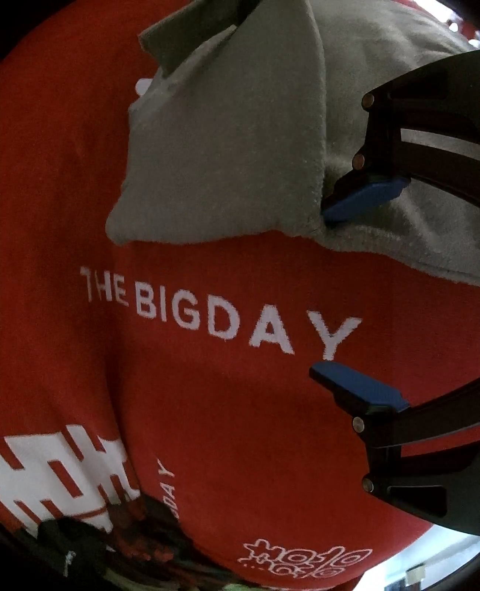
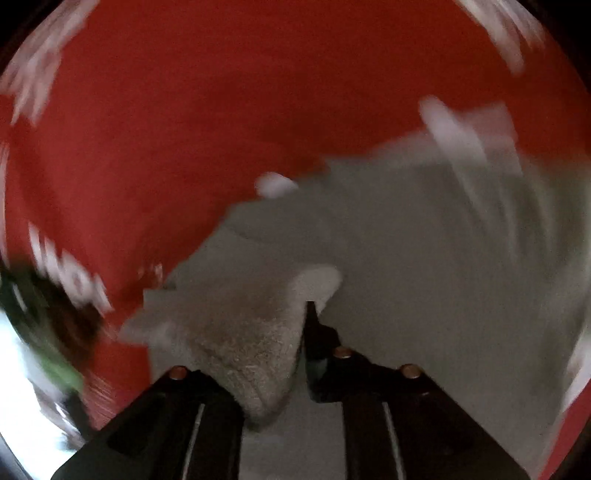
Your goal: Fold small clothes
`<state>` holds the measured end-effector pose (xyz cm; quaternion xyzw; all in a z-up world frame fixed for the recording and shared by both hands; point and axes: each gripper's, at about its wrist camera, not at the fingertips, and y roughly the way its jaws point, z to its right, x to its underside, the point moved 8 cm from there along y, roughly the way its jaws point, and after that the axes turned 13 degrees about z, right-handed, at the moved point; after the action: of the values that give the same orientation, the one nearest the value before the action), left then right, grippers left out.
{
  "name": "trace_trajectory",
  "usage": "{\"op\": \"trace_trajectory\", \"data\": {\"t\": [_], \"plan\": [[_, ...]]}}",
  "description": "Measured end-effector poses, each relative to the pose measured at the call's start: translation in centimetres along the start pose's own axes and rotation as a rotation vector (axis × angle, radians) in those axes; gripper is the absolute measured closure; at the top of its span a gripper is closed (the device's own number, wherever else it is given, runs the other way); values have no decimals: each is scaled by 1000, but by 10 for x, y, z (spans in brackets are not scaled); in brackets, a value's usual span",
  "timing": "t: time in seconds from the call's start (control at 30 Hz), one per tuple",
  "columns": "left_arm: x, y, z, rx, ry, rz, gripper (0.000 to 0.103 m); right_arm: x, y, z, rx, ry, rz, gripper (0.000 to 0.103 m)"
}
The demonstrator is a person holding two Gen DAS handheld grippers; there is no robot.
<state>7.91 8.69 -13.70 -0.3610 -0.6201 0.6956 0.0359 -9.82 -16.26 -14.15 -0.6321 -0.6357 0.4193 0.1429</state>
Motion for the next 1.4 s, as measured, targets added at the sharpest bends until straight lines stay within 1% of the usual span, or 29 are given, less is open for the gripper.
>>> {"op": "trace_trajectory", "data": {"t": [0.07, 0.17, 0.23, 0.3, 0.37, 0.43, 0.47, 0.5, 0.53, 0.57, 0.6, 0.63, 0.67, 0.7, 0.77, 0.8, 0.87, 0.9, 0.97, 1.03, 1.1, 1.13, 1.17, 1.27, 1.3, 1.33, 1.4], "plan": [[-5, -8, 1, 44, -9, 8, 25, 8, -3, 14, -4, 53, -14, 46], [-17, -21, 2, 106, -14, 18, 25, 11, -12, 28, -9, 84, -19, 46], [-27, -23, 4, 136, -12, 10, 25, 7, -14, 39, -3, 134, -11, 46], [-33, -19, 8, 145, 11, -1, 25, -2, -14, 47, 17, 170, 8, 46], [-33, -19, 13, 130, 46, -12, 25, -11, -10, 52, 67, 149, 19, 46], [-25, -20, 16, 87, 83, -11, 25, -13, -11, 47, 211, -37, -6, 46], [-23, -17, 16, 73, 92, -19, 25, -14, -11, 39, 276, -173, -7, 46], [-16, -12, 21, 63, 97, -37, 25, -13, -12, 24, 365, -413, 13, 46], [-13, -9, 22, 59, 98, -44, 25, -13, -13, 14, 412, -549, 33, 46], [-11, -6, 22, 40, 104, -43, 25, -12, -13, 4, 440, -656, 56, 46], [-10, -3, 20, 22, 103, -43, 25, -14, -15, -6, 455, -734, 91, 46], [-9, 0, 18, 11, 94, -44, 25, -17, -16, -9, 453, -731, 106, 46], [-9, 2, 15, 1, 77, -45, 25, -21, -18, -9, 436, -688, 116, 46], [-9, 5, 9, -9, 47, -49, 25, -31, -21, -2, 362, -526, 128, 46], [-7, 9, -2, 16, -28, -69, 25, -40, -24, 17, 271, -274, 135, 46], [-6, 10, -3, 17, -38, -72, 25, -44, -23, 39, 242, -92, 120, 42], [-6, 10, -4, 2, -22, -65, 25, -40, -19, 68, 231, 110, 87, 41], [-6, 10, -4, -9, -6, -56, 25, -35, -22, 88, 211, 242, 83, 42], [-5, 11, -4, -15, -14, -55, 25, -33, -29, 101, 147, 383, 125, 42], [-2, 13, -6, -8, -50, -69, 25, -31, -36, 110, 111, 490, 139, 41], [-1, 11, -4, 2, -75, -82, 25, -28, -40, 113, 107, 523, 132, 41], [0, 7, -4, 16, -72, -89, 25, -28, -42, 113, 114, 508, 127, 41], [2, 5, -4, 26, -63, -92, 25, -28, -46, 111, 130, 472, 126, 41], [7, -17, 1, 116, 4, -112, 25, -31, -60, 103, 162, 365, 146, 40], [5, -21, 2, 134, 7, -113, 25, -31, -63, 100, 173, 332, 147, 40], [0, -28, 3, 162, 4, -106, 25, -34, -66, 109, 177, 307, 147, 40], [-16, -31, 5, 185, -5, -79, 25, -33, -74, 108, 186, 254, 143, 40]]}}
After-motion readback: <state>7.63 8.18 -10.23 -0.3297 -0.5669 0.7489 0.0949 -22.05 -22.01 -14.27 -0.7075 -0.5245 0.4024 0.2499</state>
